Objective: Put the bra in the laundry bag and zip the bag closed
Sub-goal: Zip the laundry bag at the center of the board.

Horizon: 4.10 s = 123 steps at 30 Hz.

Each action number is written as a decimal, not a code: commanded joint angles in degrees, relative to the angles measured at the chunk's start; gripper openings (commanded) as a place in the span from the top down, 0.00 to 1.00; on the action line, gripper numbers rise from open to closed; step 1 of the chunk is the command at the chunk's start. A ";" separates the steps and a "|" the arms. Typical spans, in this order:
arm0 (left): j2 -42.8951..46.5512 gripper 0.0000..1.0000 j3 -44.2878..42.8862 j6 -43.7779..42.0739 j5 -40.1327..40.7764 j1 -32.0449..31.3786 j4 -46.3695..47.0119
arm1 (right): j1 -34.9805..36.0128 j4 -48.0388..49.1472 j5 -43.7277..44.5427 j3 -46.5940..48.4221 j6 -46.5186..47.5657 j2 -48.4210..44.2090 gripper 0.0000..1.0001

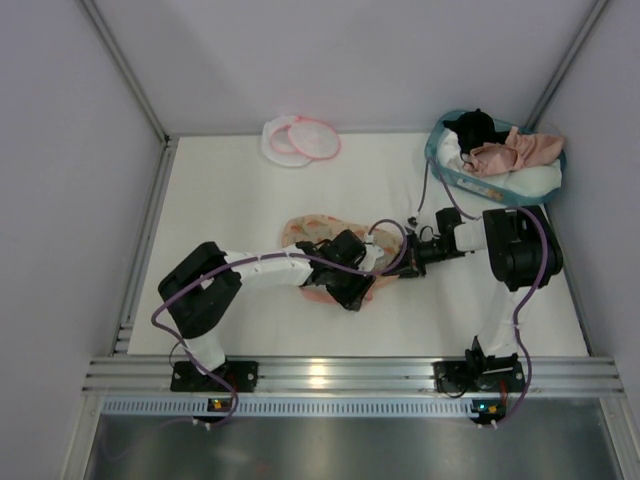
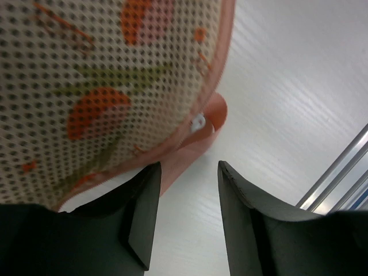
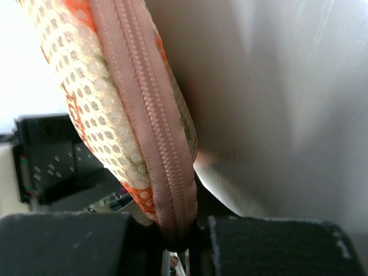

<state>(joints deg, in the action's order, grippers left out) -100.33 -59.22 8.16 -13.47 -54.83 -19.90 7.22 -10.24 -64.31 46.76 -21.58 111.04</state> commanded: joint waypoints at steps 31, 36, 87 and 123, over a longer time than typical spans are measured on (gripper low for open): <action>-0.92 0.57 7.54 19.34 -10.52 6.22 20.87 | -0.54 13.05 0.51 -6.33 -14.19 -2.15 1.00; -0.21 0.53 8.07 19.96 -8.85 6.22 20.61 | -0.46 12.97 0.51 -6.33 -14.36 -1.97 1.00; -4.08 0.76 4.64 22.43 -7.53 7.28 23.42 | -0.90 14.46 1.21 -7.30 -14.63 -2.85 1.00; 2.16 1.00 8.42 5.38 -1.38 12.99 3.56 | -3.62 10.42 2.97 -5.98 -9.97 -2.94 1.00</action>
<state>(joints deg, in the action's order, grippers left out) -99.46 -53.74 18.98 -20.80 -44.77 -3.36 6.22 4.34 -63.42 40.56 -33.23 108.79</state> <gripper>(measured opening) 0.015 0.063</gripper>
